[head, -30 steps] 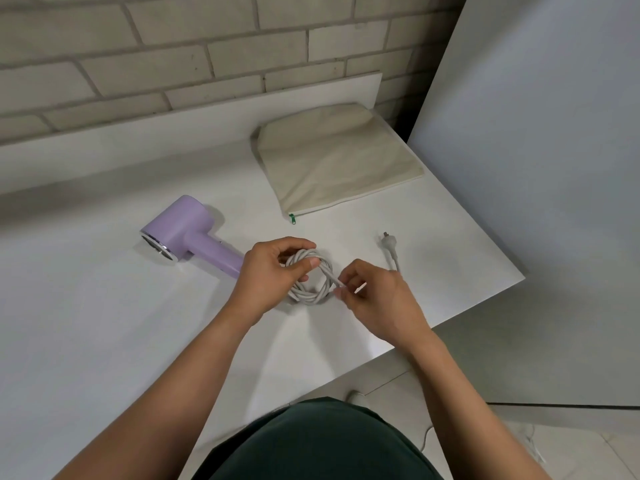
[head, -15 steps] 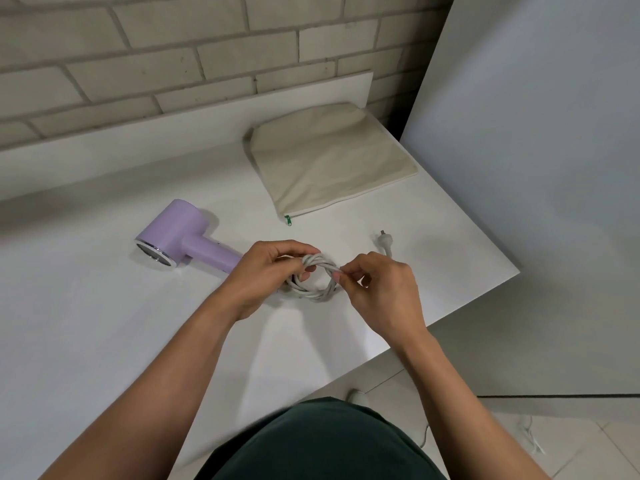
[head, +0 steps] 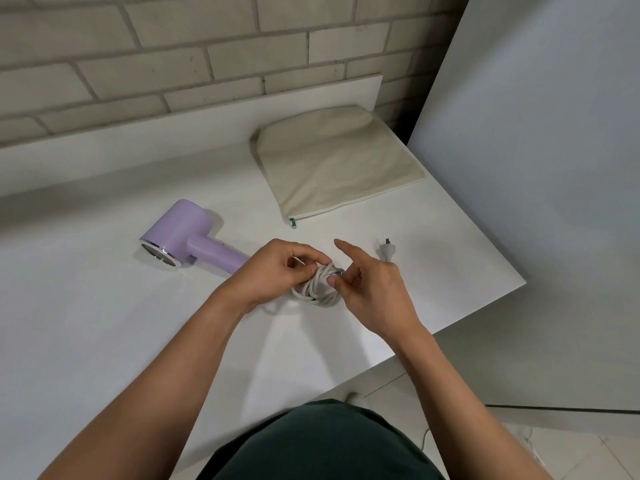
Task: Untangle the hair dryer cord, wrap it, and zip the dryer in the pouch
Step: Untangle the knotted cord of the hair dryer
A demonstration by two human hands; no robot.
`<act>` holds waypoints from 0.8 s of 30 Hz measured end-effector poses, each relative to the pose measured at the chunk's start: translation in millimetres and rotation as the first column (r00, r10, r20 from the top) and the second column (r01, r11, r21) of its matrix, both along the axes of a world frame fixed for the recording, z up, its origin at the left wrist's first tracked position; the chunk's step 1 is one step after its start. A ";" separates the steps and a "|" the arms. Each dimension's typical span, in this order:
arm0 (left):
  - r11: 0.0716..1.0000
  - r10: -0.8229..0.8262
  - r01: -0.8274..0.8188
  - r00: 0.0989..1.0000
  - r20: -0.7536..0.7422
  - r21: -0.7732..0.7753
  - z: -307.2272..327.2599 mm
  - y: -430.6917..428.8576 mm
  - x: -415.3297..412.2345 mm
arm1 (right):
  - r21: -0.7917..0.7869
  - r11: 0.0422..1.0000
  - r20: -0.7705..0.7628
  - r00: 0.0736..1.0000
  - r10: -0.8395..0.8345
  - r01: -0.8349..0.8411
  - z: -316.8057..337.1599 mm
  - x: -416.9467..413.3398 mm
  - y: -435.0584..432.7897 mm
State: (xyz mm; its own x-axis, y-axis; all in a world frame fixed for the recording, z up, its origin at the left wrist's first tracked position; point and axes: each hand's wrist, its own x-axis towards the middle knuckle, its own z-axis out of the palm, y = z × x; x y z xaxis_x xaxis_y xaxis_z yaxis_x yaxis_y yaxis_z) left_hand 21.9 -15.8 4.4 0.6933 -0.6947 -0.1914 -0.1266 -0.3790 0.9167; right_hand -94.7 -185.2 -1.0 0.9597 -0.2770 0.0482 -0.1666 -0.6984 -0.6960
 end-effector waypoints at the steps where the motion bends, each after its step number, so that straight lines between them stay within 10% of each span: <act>1: 0.999 -0.026 0.024 0.998 0.050 0.039 0.6 -0.2 1.2 | -0.007 1.000 -0.011 1.000 0.020 -0.020 -0.3 1.7 -1.3; 12: 0.949 -0.275 0.161 0.844 0.460 0.272 5.1 0.3 3.1 | -0.065 0.995 -0.034 0.996 0.076 -0.078 2.4 10.4 -10.1; 24: 0.917 0.095 -0.269 0.864 0.494 0.294 -5.2 6.8 2.6 | 0.212 0.970 -0.117 0.983 0.145 -0.118 -3.5 6.5 -18.7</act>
